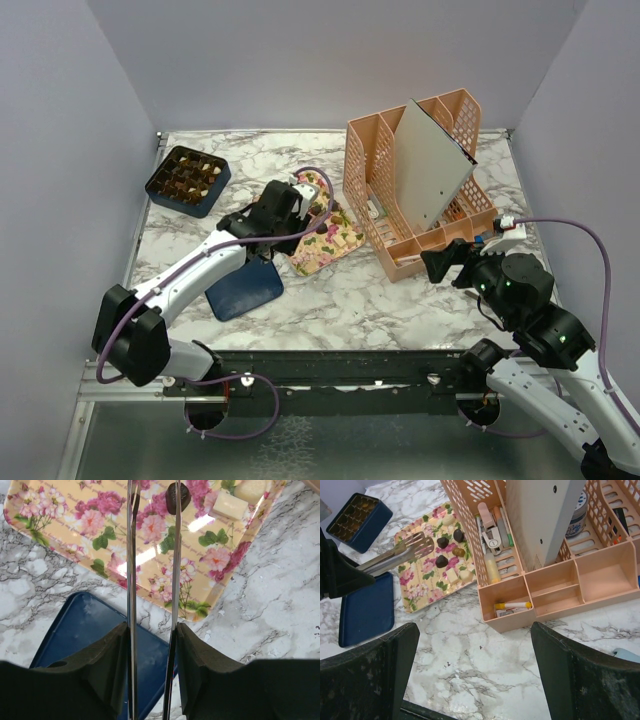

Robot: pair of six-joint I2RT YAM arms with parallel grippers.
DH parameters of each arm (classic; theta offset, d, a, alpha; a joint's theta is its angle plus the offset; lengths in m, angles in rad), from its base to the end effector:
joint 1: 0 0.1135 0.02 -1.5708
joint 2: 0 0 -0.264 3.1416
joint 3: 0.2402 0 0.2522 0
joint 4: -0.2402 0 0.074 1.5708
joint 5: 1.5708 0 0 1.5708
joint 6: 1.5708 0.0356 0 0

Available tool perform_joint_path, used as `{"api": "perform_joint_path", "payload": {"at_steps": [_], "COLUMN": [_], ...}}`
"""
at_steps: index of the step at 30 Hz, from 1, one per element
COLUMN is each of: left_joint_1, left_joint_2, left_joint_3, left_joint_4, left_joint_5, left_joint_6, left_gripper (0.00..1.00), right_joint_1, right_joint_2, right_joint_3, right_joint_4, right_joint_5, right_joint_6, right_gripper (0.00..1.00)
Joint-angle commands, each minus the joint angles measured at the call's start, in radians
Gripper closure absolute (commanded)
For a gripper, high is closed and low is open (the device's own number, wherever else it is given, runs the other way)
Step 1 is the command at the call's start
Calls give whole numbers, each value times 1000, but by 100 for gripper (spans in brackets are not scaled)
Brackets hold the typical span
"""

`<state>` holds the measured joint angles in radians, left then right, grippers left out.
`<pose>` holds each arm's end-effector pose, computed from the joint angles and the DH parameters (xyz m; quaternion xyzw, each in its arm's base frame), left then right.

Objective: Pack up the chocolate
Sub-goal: Pick up the fake chocolate from the plate.

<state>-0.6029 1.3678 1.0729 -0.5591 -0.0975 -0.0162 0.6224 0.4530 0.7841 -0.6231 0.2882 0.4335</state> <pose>0.2412 -0.1619 0.2758 0.2541 0.9003 -0.0633 0.3476 0.0858 0.0491 0.3343 0.0104 0.7987 0.1979 0.5682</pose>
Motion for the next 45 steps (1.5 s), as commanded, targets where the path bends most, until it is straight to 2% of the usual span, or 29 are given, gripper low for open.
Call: {"api": "perform_joint_path", "payload": {"at_steps": [1, 18, 45], "left_joint_1": [-18, -58, -61], "left_joint_2": [13, 71, 128], "left_joint_3": [3, 8, -1], "left_joint_4": [61, 59, 44], "left_joint_5": [6, 4, -25], "left_joint_6": [45, 58, 63], "left_gripper": [55, 55, 58], "right_joint_1": [2, 2, 2], "right_joint_2": [3, -2, -10], "right_joint_3": [-4, -3, -3], "right_joint_4": [9, 8, 9], "right_joint_5": [23, 20, 20], "right_joint_6": [-6, -9, -6], "right_gripper": [1, 1, 1]}}
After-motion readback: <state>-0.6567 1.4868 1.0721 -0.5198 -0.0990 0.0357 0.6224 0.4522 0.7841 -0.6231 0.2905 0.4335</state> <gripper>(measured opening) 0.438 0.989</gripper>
